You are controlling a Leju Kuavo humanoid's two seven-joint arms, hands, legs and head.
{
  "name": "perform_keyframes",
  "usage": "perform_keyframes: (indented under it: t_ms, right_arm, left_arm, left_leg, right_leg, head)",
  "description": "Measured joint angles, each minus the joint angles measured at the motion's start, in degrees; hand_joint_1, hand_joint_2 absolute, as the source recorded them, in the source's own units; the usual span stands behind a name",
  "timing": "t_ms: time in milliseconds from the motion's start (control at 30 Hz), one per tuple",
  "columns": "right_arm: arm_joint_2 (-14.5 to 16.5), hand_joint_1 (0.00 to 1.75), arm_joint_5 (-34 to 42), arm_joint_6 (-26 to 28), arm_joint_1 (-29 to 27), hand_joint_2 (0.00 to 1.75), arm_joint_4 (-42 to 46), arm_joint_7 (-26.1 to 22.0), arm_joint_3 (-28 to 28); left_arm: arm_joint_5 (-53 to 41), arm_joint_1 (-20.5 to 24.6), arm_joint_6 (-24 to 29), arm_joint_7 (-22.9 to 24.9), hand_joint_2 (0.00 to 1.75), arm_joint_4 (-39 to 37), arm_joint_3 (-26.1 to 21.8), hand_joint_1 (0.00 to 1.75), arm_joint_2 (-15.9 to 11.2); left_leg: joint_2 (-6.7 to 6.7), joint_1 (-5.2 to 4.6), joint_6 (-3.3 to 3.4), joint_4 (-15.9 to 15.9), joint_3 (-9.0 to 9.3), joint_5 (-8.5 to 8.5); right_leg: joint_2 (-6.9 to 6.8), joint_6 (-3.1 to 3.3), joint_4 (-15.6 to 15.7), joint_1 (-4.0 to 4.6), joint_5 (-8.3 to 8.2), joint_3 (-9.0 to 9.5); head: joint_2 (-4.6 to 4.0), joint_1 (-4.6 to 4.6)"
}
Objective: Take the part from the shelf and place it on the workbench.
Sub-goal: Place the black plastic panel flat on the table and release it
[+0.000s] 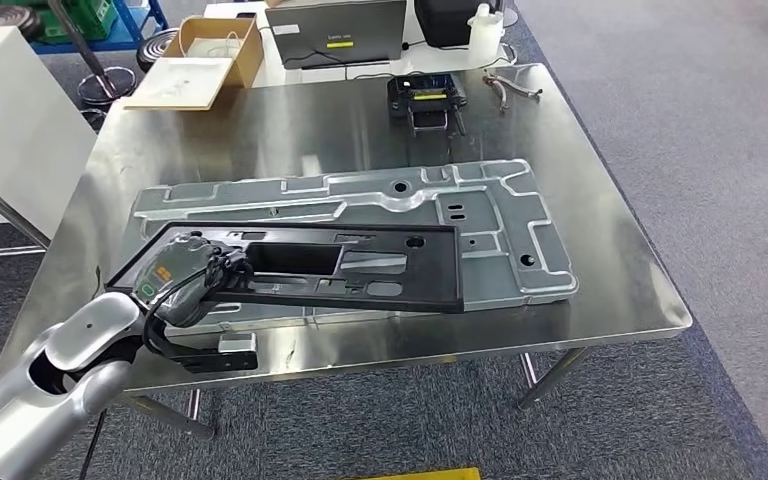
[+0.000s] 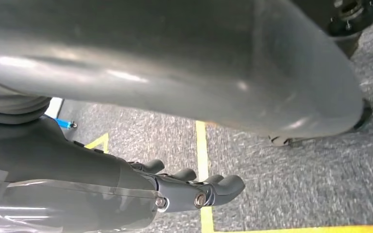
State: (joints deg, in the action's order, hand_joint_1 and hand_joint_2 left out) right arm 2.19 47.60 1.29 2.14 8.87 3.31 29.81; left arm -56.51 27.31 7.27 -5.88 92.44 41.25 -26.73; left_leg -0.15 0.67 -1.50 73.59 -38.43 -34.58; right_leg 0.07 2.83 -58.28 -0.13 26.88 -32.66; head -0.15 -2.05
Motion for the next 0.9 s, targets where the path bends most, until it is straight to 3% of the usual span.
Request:
perform_keyframes:
  t_ms: [33,133,200,300,333,400,467,500,533,567,600,633,700,833,900]
  right_arm:
    - [0.01,0.0,0.0,-0.01,-0.01,0.0,0.0,0.04,0.0]
    - [0.04,0.0,0.0,-0.02,-0.12,0.0,-0.01,0.13,0.02]
    - [0.05,0.0,0.0,-0.03,0.02,0.0,0.0,0.13,0.02]
    - [0.01,0.0,0.0,-0.05,0.38,0.0,0.02,0.12,0.02]
    - [-0.02,0.0,0.0,-0.05,0.41,0.0,0.02,0.11,0.02]
    - [-0.07,0.0,0.0,-0.08,0.48,0.0,0.02,0.09,0.03]
    - [-0.07,0.0,0.0,-0.13,0.51,0.0,0.03,0.08,0.07]
    - [-0.07,0.0,0.0,-0.14,0.49,0.0,0.03,0.08,0.09]
    - [-0.08,0.0,0.0,-0.14,0.44,0.0,0.03,0.08,0.12]
    - [-0.1,0.0,0.0,-0.11,0.35,0.0,0.02,0.09,0.15]
    - [-0.14,0.0,0.0,-0.09,0.24,0.0,0.01,0.09,0.17]
    - [-0.18,0.0,0.0,-0.08,0.08,0.0,-0.01,0.1,0.2]
    - [-0.22,0.0,0.0,-0.07,-0.06,0.0,-0.04,0.1,0.23]
    - [-0.16,0.0,0.0,-0.16,0.07,0.0,-0.03,0.06,0.25]
    - [-0.14,0.0,0.0,-0.21,0.08,0.0,0.0,0.02,0.25]
  left_arm:
    - [-0.04,-0.04,-0.01,-0.03,1.75,-0.09,0.32,1.75,0.11]
    - [-0.1,0.13,-0.02,-0.07,1.75,-0.37,0.88,1.75,0.44]
    - [-0.24,0.36,-0.02,-0.05,1.75,-0.55,1.17,1.75,0.57]
    - [-0.47,0.7,0.01,-0.04,1.75,-0.68,1.55,1.75,0.76]
    - [-0.48,0.9,0.02,-0.04,1.75,-0.71,1.64,1.75,0.86]
    - [-0.48,1.23,0.03,-0.02,1.75,-0.75,1.76,1.75,1.04]
    - [-0.48,1.3,0.03,-0.01,1.75,-0.81,1.9,1.75,1.14]
    - [-0.48,1.24,0.03,-0.02,1.75,-0.85,1.98,1.75,1.2]
    - [-0.49,1.19,0.03,-0.05,1.75,-0.88,2.09,1.75,1.26]
    - [-0.49,1.15,0.03,-0.08,1.75,-0.91,2.18,1.75,1.34]
    - [-0.49,1.14,0.02,-0.1,1.75,-0.93,2.24,1.75,1.42]
    - [-0.49,1.17,0.02,-0.1,1.75,-0.97,2.29,1.75,1.48]
    - [-0.48,1.27,0.02,-0.08,1.75,-1.1,2.36,1.75,1.55]
    - [-0.43,1.5,0.07,0.01,1.75,-1.28,2.41,1.75,1.68]
    - [-0.36,1.64,0.11,-0.01,1.75,-1.33,2.4,1.75,1.72]
  left_leg:
    - [0.0,0.01,0.11,-1.11,-0.52,0.93]
    - [0.15,-0.22,1.1,-10.79,0.87,8.99]
    - [0.21,-0.59,1.66,-14.25,1.55,11.46]
    - [-0.01,-0.53,2.52,-15.11,2.77,11.08]
    - [-0.05,-0.39,2.82,-15.45,3.4,10.99]
    - [-0.1,-0.24,3.28,-15.93,4.32,10.62]
    - [-0.14,-0.23,3.47,-15.97,4.87,9.91]
    - [-0.19,-0.22,3.44,-15.96,5.34,9.46]
    - [-0.25,-0.2,3.38,-15.95,5.96,8.95]
    - [-0.3,-0.16,3.26,-15.95,6.73,8.38]
    - [-0.33,-0.12,3.09,-15.95,7.51,7.76]
    - [-0.35,-0.16,2.82,-15.83,8.21,7.13]
    - [-0.38,-0.29,2.05,-15.79,8.91,6.06]
    - [-0.31,-0.25,0.82,-13.75,9.22,5.38]
    - [-0.19,-0.08,0.46,-7.75,5.96,4.27]
  right_leg:
    - [0.06,-0.08,-0.01,0.01,0.58,0.78]
    - [0.16,-0.55,-0.05,0.1,2.43,3.09]
    - [0.23,-1.23,-0.16,0.13,3.32,3.79]
    - [0.16,-2.37,-1.11,0.14,3.52,4.21]
    - [0.14,-2.71,-2.53,0.09,3.69,3.57]
    - [0.12,-3.26,-8.31,-0.16,5.34,0.0]
    - [0.12,-3.68,-14.48,-0.41,7.97,-5.01]
    - [0.11,-3.84,-15.71,-0.53,8.39,-6.74]
    - [0.1,-3.96,-15.15,-0.64,7.68,-7.56]
    - [0.1,-3.99,-12.73,-0.73,5.66,-7.47]
    - [0.1,-3.94,-9.08,-0.77,2.61,-6.76]
    - [0.11,-3.78,-5.48,-0.69,-0.16,-6.09]
    - [0.11,-3.1,-1.37,-0.41,-3.03,-5.29]
    - [0.11,-1.38,-0.46,-0.45,-2.75,-3.8]
    - [0.09,-0.78,-0.06,-0.54,-2.29,-2.61]
  head:
    - [0.0,0.0]
    - [0.0,0.01]
    - [0.0,0.02]
    - [0.0,0.02]
    - [0.0,0.02]
    - [0.0,0.03]
    - [0.0,0.02]
    - [0.0,0.02]
    - [0.0,0.02]
    - [0.0,0.02]
    - [0.0,0.02]
    - [0.0,0.02]
    - [0.0,0.02]
    - [0.0,0.01]
    - [0.0,0.0]
